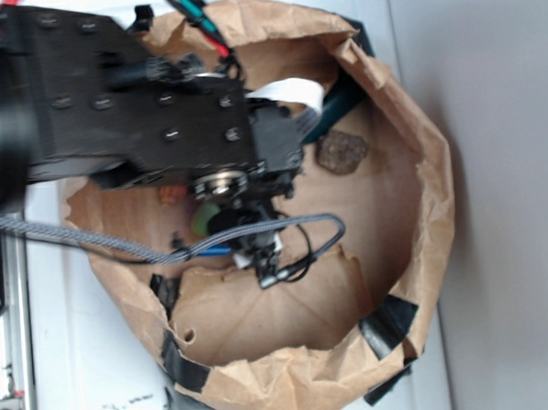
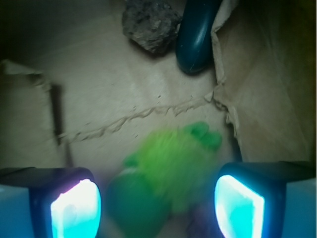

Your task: Grab the green animal.

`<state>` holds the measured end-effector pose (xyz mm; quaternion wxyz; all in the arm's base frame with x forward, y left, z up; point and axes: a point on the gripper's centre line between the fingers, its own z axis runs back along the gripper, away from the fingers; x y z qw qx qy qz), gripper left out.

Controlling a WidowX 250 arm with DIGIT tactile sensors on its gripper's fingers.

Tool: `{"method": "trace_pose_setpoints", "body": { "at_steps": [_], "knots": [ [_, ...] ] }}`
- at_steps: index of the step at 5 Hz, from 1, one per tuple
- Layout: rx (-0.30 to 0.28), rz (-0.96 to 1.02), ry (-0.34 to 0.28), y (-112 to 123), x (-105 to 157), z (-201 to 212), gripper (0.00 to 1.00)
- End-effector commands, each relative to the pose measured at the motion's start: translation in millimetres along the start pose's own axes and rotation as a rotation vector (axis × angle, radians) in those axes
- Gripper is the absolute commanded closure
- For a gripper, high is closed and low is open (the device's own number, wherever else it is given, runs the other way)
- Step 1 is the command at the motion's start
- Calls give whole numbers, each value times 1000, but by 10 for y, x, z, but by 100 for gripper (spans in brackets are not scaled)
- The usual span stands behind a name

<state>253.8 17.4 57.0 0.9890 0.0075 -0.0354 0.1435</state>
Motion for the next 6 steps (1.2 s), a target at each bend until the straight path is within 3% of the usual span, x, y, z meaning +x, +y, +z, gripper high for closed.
{"method": "trace_pose_setpoints", "body": {
  "at_steps": [1, 3, 6],
  "knots": [
    [-16, -47, -59, 268, 202, -74, 0],
    [13, -55, -81, 2, 77, -174, 0],
    [13, -55, -81, 2, 77, -174, 0]
  ]
}}
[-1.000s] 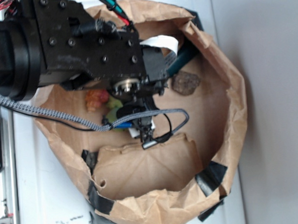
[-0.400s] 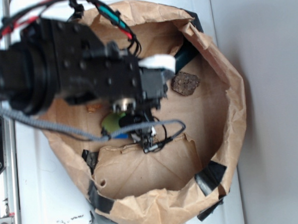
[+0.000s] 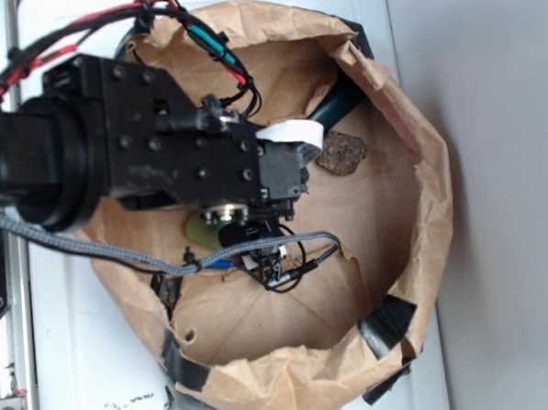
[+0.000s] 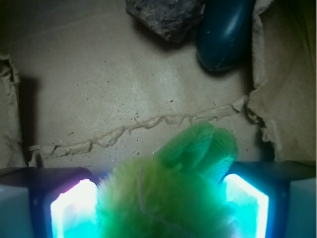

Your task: Grab the green animal.

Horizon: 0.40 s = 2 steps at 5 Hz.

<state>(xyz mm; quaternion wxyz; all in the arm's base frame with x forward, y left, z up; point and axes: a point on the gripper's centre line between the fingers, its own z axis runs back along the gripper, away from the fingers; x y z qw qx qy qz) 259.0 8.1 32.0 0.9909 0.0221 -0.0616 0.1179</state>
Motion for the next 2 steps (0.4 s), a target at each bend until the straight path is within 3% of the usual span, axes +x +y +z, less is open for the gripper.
{"method": "trace_pose_setpoints", "body": {
  "at_steps": [1, 2],
  "knots": [
    [-82, 162, 20, 117, 90, 125, 0],
    [-89, 277, 7, 91, 115, 78, 0]
  ]
}}
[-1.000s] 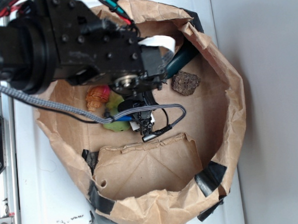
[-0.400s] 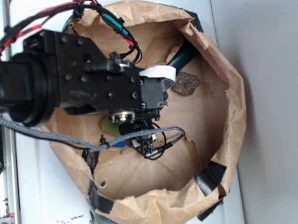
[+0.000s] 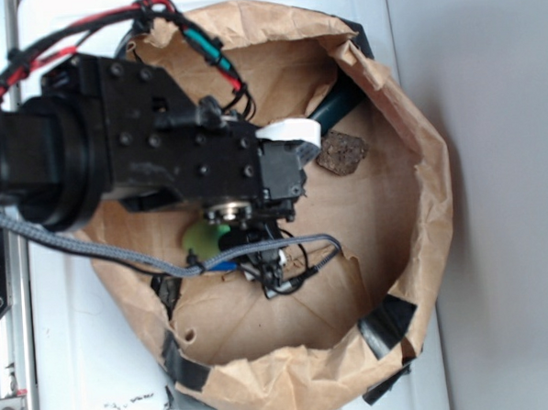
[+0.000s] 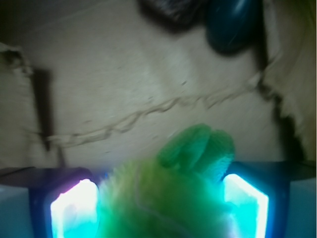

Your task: Grab the green animal.

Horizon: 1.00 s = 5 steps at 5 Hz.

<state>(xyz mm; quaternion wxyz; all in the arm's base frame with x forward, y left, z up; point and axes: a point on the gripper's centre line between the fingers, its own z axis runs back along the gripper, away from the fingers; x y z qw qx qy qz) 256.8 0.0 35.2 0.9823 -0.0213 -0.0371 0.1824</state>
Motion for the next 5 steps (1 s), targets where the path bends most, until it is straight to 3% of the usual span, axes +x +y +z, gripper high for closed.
{"method": "trace_pose_setpoints", "body": {
  "at_steps": [1, 2, 3, 5],
  "knots": [
    [-20, 161, -62, 131, 220, -2, 0],
    [11, 157, -54, 134, 267, -143, 0],
    [25, 146, -57, 157, 285, -240, 100],
    [-56, 121, -67, 145, 347, 25, 100]
  ]
}}
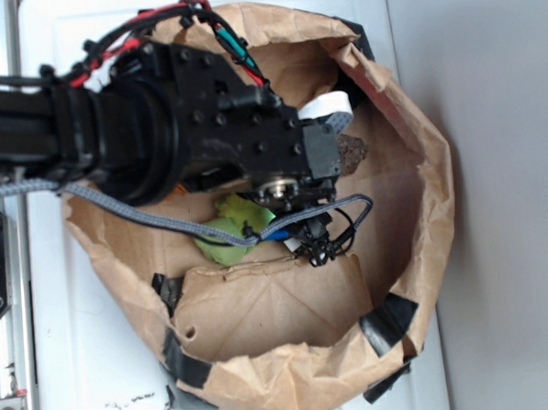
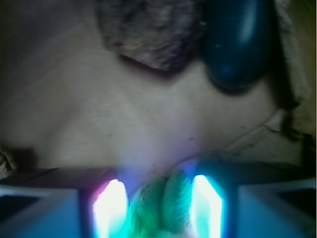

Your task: Grab the green animal.

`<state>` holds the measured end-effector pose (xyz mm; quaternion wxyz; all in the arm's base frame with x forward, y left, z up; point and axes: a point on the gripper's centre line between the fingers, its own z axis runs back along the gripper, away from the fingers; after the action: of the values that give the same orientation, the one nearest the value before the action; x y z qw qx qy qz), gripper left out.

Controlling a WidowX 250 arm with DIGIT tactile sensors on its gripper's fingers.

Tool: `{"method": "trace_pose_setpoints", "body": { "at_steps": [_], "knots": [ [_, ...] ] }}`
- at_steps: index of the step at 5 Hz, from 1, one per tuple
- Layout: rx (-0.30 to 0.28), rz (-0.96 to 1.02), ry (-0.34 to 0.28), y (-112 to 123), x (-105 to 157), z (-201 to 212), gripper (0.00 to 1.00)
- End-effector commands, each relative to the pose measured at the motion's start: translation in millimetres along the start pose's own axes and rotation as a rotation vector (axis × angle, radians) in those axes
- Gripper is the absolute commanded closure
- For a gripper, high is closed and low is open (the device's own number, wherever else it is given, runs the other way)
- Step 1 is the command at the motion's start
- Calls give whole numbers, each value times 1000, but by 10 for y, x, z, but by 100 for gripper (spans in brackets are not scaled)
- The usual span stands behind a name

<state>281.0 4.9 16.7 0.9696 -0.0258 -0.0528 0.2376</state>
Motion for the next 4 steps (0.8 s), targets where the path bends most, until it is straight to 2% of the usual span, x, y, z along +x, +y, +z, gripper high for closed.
{"method": "trace_pose_setpoints", "body": {
  "at_steps": [1, 3, 4],
  "knots": [
    [-96, -7, -38, 108, 169, 409, 100],
    [-193, -41, -63, 39, 127, 796, 100],
    [-264, -54, -54, 43, 134, 1074, 100]
  ]
}}
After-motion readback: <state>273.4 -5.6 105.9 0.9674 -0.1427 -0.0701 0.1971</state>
